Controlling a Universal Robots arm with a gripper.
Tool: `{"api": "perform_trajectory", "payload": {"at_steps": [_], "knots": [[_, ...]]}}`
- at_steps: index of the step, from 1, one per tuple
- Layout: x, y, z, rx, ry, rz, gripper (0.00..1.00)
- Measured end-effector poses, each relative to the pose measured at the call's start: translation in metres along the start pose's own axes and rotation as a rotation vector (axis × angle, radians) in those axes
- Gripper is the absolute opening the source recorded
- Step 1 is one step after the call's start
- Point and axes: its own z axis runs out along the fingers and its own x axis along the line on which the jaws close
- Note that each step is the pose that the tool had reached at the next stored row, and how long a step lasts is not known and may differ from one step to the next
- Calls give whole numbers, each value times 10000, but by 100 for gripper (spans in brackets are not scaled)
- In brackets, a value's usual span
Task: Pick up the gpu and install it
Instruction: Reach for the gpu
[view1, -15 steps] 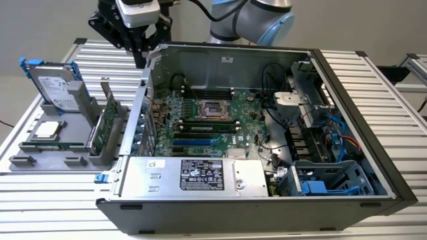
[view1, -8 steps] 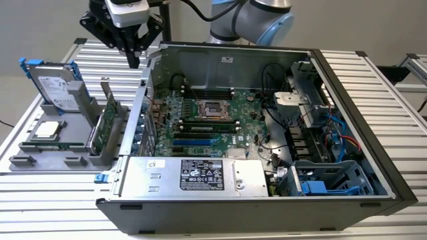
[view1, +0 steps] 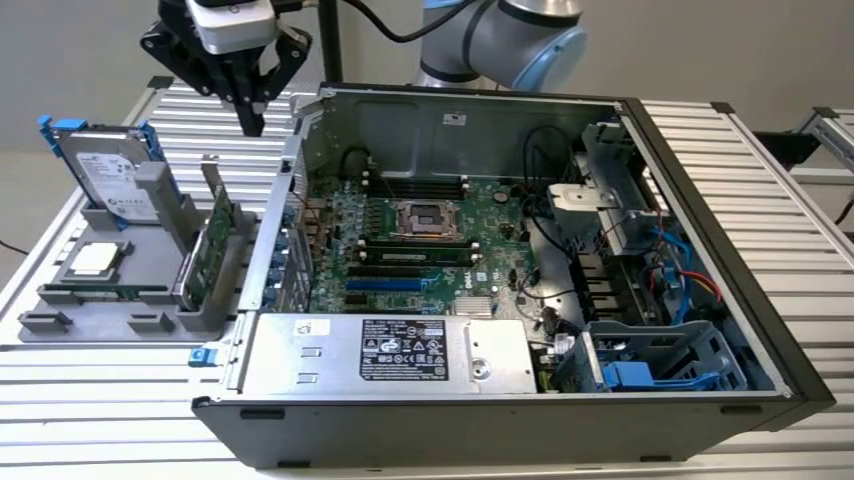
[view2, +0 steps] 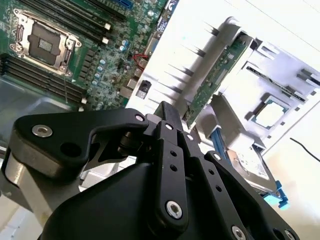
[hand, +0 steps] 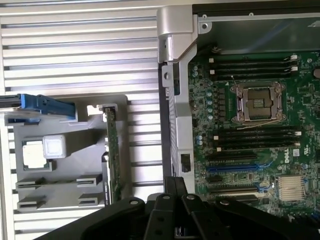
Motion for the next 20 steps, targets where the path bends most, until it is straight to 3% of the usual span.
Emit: {"api": "perform_trajectory", "payload": {"at_steps": [20], "knots": [[317,-22,-7,0,0,0,0]]}}
